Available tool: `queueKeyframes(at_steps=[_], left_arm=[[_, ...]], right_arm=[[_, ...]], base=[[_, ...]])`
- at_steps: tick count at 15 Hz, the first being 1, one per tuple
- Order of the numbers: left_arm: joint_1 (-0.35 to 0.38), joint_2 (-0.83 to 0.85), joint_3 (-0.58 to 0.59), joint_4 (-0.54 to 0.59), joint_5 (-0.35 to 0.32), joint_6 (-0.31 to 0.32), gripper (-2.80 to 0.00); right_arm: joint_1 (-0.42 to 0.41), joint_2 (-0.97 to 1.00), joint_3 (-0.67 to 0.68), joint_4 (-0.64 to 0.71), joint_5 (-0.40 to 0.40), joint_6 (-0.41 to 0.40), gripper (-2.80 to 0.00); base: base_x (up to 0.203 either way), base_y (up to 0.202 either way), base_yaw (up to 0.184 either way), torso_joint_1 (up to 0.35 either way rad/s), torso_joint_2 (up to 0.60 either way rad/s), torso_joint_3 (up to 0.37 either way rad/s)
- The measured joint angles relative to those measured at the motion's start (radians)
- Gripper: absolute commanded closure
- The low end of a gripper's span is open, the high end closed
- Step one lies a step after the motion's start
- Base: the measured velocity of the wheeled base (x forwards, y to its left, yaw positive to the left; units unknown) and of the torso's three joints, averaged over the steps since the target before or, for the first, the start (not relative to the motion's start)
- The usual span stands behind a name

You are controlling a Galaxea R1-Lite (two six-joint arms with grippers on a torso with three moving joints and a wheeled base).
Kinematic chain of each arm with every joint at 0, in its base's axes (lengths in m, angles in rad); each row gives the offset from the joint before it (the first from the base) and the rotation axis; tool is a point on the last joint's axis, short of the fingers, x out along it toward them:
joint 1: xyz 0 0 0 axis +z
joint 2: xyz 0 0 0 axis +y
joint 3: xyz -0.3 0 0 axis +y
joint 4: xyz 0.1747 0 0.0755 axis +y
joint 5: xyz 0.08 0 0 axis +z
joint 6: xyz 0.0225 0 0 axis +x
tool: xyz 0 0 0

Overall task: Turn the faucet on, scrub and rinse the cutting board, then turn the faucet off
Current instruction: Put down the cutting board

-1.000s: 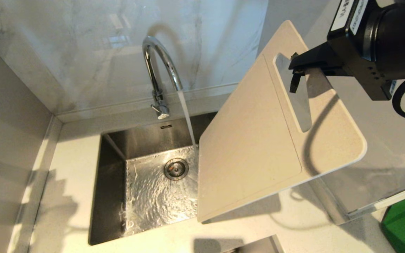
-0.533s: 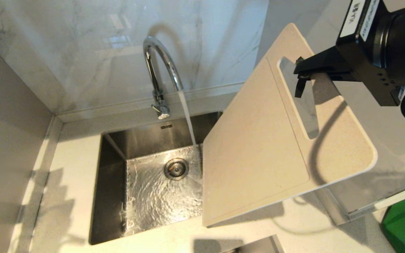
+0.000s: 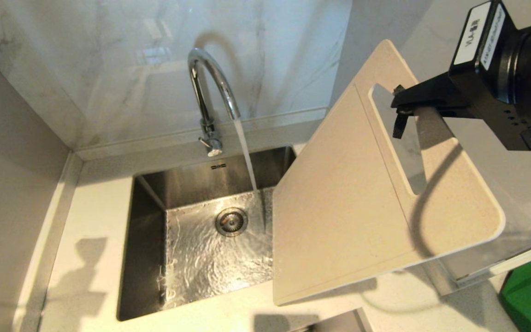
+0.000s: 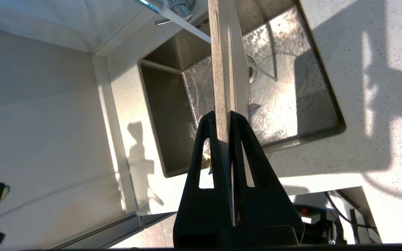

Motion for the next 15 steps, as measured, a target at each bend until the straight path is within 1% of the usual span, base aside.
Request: queueKeyframes(at_steps=[3,6,8,10,11,12,13,14,15], left_arm=[[0.0,-0.095,0.1,0.004,-0.02,0.003,0.0],[0.0,-0.183,0.214,0.003,-0.011,0.012,0.0],[0.001,-0.246,0.282,0.004,0.034,0.037,0.0],[0.003,-0.305,0.336,0.005,0.117,0.061,0.0],[0.004,-0.327,0.357,0.002,0.143,0.063,0.0],[0.004,-0.347,0.379,-0.003,0.151,0.055,0.0],[0.004,-0.364,0.403,-0.018,0.146,0.038,0.0],[0.004,-0.381,0.436,-0.036,0.127,0.021,0.0],[0.004,-0.399,0.474,-0.059,0.091,0.006,0.0]], right_arm=[[0.0,-0.012,0.01,0.003,0.0,0.0,0.0],[0.0,-0.025,0.027,0.003,0.0,0.0,0.0],[0.001,-0.029,0.034,0.002,0.001,-0.003,0.0],[0.001,-0.037,0.041,0.0,0.003,-0.004,0.0],[0.001,-0.042,0.05,0.0,0.003,-0.006,0.0],[0.002,-0.047,0.058,-0.001,0.004,-0.006,0.0],[0.002,-0.051,0.063,-0.001,0.005,-0.006,0.0],[0.002,-0.054,0.066,-0.002,0.004,-0.005,0.0],[0.002,-0.057,0.068,-0.002,0.003,-0.005,0.0]], base=[[0.0,0.0,0.0,0.0,0.0,0.0],[0.0,0.0,0.0,0.0,0.0,0.0],[0.0,0.0,0.0,0.0,0.0,0.0],[0.0,0.0,0.0,0.0,0.0,0.0],[0.0,0.0,0.0,0.0,0.0,0.0],[0.0,0.0,0.0,0.0,0.0,0.0],[0.0,0.0,0.0,0.0,0.0,0.0],[0.0,0.0,0.0,0.0,0.0,0.0],[0.0,0.0,0.0,0.0,0.0,0.0]])
